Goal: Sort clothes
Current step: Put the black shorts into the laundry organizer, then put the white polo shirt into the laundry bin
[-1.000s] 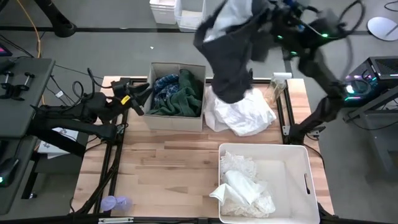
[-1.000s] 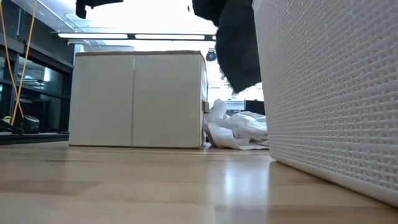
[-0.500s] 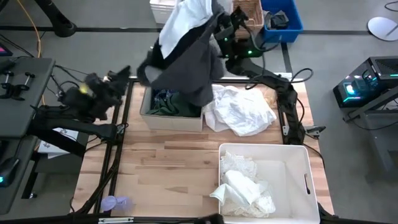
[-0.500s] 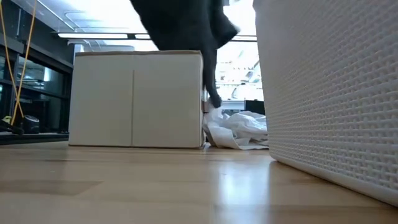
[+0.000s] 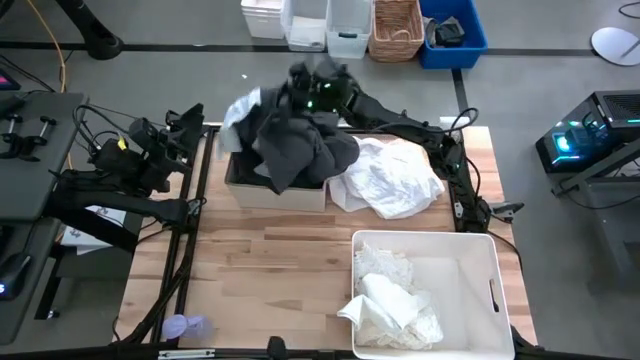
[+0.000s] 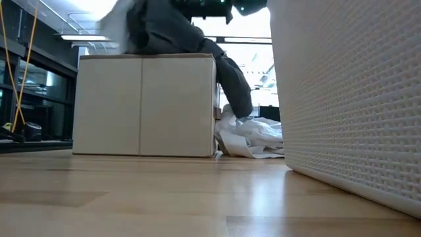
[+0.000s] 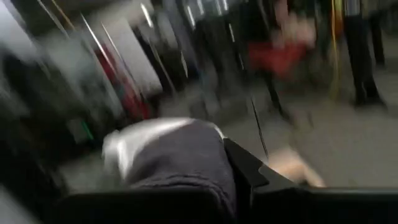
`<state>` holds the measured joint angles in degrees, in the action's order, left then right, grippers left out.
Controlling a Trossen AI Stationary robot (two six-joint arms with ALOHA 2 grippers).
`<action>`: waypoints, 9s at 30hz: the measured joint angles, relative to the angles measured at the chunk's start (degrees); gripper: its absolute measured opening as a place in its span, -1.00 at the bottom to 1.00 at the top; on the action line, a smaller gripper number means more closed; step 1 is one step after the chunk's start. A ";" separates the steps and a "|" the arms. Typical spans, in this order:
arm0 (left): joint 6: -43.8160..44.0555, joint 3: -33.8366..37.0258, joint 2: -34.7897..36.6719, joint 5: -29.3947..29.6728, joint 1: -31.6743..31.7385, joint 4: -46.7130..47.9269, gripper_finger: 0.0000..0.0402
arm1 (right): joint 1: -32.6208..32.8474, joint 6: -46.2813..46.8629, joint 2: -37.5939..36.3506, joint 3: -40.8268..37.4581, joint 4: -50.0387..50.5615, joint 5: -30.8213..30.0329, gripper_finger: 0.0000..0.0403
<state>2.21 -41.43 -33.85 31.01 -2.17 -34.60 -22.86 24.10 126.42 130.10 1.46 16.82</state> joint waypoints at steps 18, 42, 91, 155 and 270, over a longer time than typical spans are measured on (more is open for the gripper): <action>-0.39 0.00 0.02 6.54 0.00 6.95 -0.14 | 7.50 -37.01 -6.58 0.00 39.88 -15.85 0.46; 8.83 0.02 -4.24 10.62 0.00 18.30 -0.14 | -7.73 -23.68 -26.27 -33.23 55.37 -30.89 -0.17; -0.03 -0.06 4.28 22.17 -0.17 19.70 -0.14 | 10.55 1.92 7.16 -3.24 31.11 -9.68 -1.00; 36.58 0.00 -4.27 12.33 0.39 54.41 -0.14 | 11.36 -12.70 -15.64 1.10 83.81 -30.85 0.03; 37.67 -0.02 -1.66 -2.15 7.82 51.33 -0.14 | 62.84 59.28 -54.87 -93.65 39.95 0.03 -0.48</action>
<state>39.88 -41.45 -35.51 28.86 5.64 16.73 39.99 83.38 71.55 36.46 41.41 16.84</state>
